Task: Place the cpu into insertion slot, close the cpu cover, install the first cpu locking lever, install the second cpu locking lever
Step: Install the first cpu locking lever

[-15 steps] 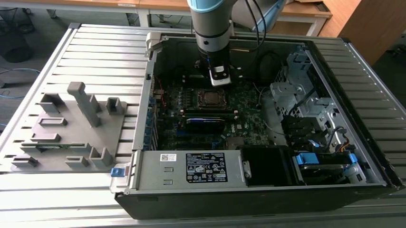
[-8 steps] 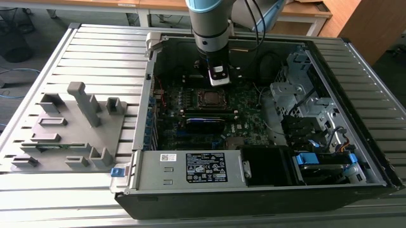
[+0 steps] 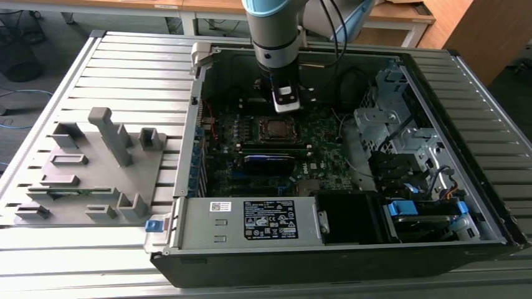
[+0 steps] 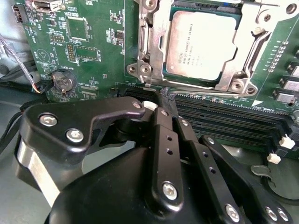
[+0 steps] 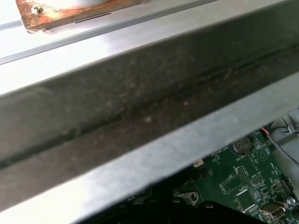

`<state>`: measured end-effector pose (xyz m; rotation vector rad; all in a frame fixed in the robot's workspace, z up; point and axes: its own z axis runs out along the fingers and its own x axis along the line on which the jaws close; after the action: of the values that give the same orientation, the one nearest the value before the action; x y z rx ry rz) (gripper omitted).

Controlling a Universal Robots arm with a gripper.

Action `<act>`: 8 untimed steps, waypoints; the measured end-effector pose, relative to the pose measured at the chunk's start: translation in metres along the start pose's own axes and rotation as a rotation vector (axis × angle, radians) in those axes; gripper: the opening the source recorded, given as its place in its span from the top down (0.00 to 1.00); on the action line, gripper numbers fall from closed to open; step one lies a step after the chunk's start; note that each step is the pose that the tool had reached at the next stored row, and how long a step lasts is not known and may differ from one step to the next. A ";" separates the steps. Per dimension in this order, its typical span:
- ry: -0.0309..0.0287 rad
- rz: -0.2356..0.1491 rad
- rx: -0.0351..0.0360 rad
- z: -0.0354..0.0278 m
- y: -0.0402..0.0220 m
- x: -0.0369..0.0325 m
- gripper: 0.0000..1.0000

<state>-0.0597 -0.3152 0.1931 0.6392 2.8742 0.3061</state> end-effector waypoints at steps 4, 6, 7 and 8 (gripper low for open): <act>-0.0019 0.000 -0.0009 -0.0007 -0.0016 0.0034 0.89; -0.0030 -0.001 -0.0016 -0.0008 -0.0020 0.0048 0.89; -0.0036 -0.001 -0.0019 -0.0007 -0.0020 0.0051 0.89; -0.0045 -0.001 -0.0022 -0.0006 -0.0020 0.0053 0.89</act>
<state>-0.0653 -0.3148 0.1925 0.6376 2.8694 0.3073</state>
